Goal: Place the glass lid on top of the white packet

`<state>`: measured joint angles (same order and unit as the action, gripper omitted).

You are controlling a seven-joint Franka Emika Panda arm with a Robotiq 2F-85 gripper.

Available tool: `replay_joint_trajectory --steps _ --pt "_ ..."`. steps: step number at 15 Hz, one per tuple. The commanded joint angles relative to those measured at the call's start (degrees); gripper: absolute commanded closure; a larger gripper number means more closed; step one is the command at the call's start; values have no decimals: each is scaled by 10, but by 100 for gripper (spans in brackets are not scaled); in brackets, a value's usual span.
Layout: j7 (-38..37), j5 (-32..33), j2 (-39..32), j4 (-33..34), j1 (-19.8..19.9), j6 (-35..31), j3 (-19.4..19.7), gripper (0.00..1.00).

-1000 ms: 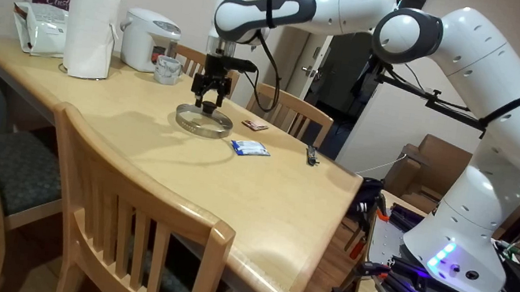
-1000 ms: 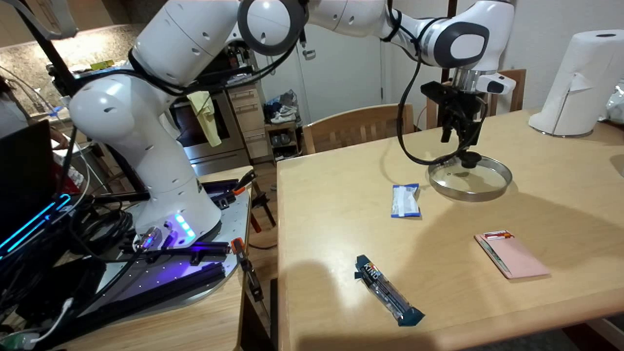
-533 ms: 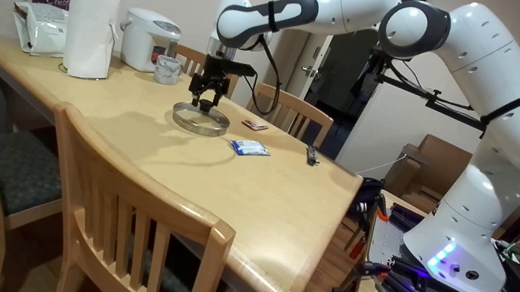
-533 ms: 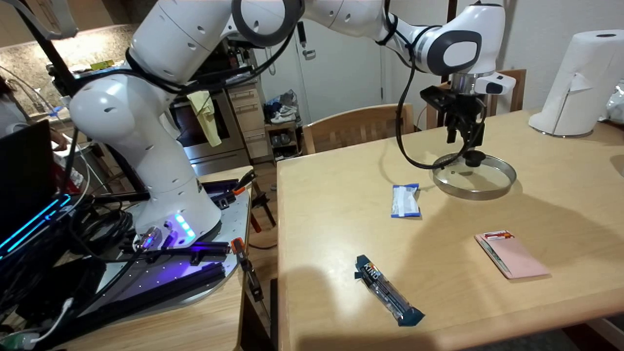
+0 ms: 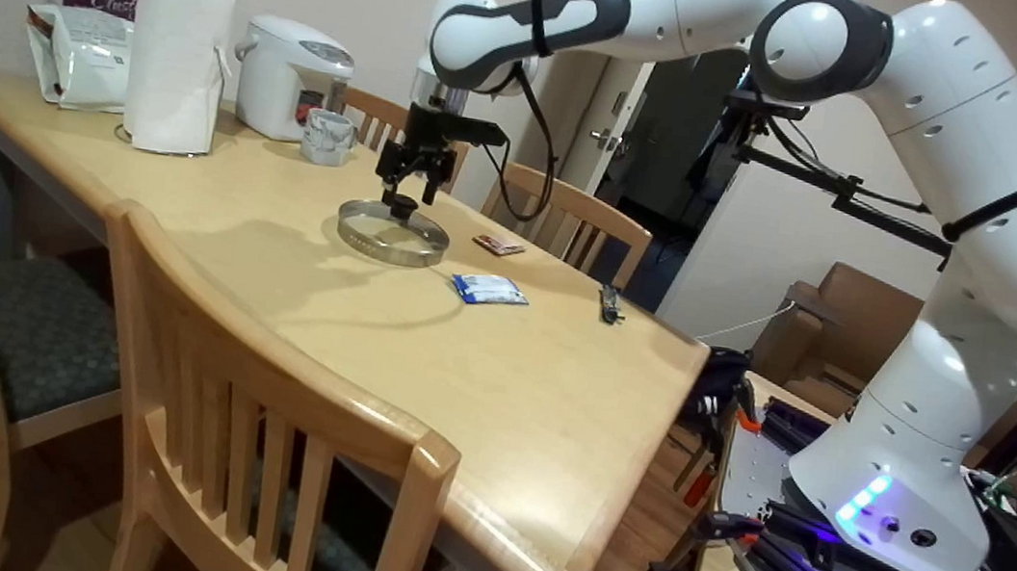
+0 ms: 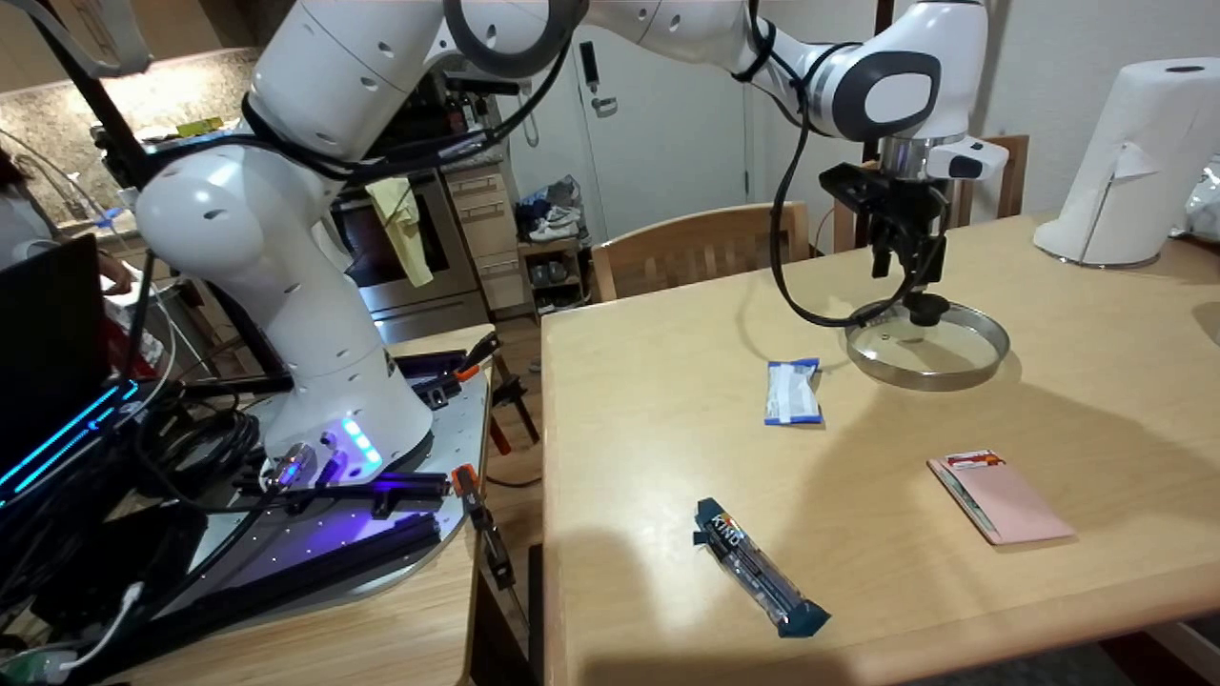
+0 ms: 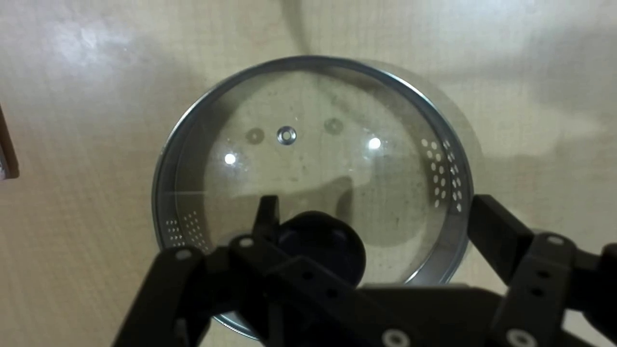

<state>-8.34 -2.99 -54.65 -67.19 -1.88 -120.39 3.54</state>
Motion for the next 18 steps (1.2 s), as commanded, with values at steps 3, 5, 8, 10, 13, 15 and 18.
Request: replay_joint_trajectory --steps 3,5,8,10,13,15,18 --pt "6 3 -2 -1 9 -20 -9 0" --pt "5 5 -5 1 11 -27 -6 0" --pt "4 3 -8 11 15 -26 -6 0" --pt "7 2 -9 16 18 -20 -9 0" --pt "7 2 -15 28 19 -16 -9 0" --pt "4 -1 -21 45 19 -8 -11 0" --pt "2 0 -26 57 18 -6 -12 0"
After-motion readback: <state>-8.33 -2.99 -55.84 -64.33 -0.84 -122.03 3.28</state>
